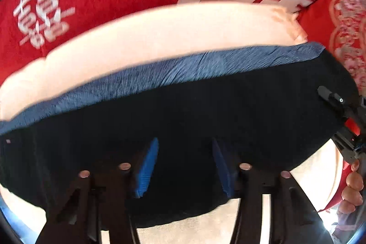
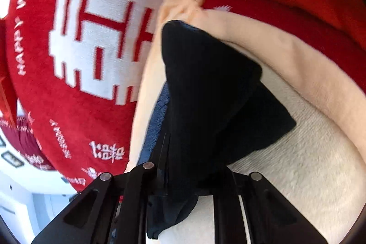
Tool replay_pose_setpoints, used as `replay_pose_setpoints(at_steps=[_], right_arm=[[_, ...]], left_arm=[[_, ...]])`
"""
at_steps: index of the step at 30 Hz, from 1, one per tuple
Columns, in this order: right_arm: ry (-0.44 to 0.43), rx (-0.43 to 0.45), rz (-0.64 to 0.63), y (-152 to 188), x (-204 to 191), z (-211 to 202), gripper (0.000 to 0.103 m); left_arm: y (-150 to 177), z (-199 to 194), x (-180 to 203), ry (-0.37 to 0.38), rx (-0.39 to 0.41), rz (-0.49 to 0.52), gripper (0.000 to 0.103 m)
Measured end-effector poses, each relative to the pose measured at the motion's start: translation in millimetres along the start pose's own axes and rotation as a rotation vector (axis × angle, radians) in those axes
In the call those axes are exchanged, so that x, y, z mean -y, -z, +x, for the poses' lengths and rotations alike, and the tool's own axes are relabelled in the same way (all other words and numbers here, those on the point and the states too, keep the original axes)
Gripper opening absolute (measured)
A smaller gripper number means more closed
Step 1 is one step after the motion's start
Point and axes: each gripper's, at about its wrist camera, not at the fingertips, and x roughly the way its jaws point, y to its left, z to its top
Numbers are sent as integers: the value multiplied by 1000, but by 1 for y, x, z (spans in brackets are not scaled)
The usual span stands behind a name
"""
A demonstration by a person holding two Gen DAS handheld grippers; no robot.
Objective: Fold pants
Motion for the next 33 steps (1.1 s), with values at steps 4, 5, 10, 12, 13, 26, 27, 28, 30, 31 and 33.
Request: replay_pose_setpoints(at_steps=[4,5,10,12,13,26,27,28,30,31,33], right_arm=[[-10,-6,-95,6,-27,-11,15],[-4,-7,-118,8,-34,-11,15],[77,-14,-277,25,-74,-4,15],[106,-4,-325,33,-87,-2,15],[123,2,-352,38,-94,-1,15],[460,31,-766,153,-188,59,15],[480,21,-793,165,-191,70,16],[507,2,-828,181,-195,86,16],[567,-29,-894,210,-197,114,20],[606,-51,-935,228,-196,132,21],[688,-86,-1011,258,-192,164,27]], left_arm=[[0,4,21,31,21,55,51],[2,13,26,73,-2,46,51],[22,23,50,4,96,154,51],[20,23,41,62,86,122,51],[19,24,36,93,81,118,51],[44,-43,-94,70,122,27,84],[47,-46,-113,58,115,10,84],[49,-48,-130,50,109,-8,84],[57,-50,-166,25,102,-42,84],[61,-51,-182,4,99,-58,84],[71,-51,-213,-28,94,-83,84]])
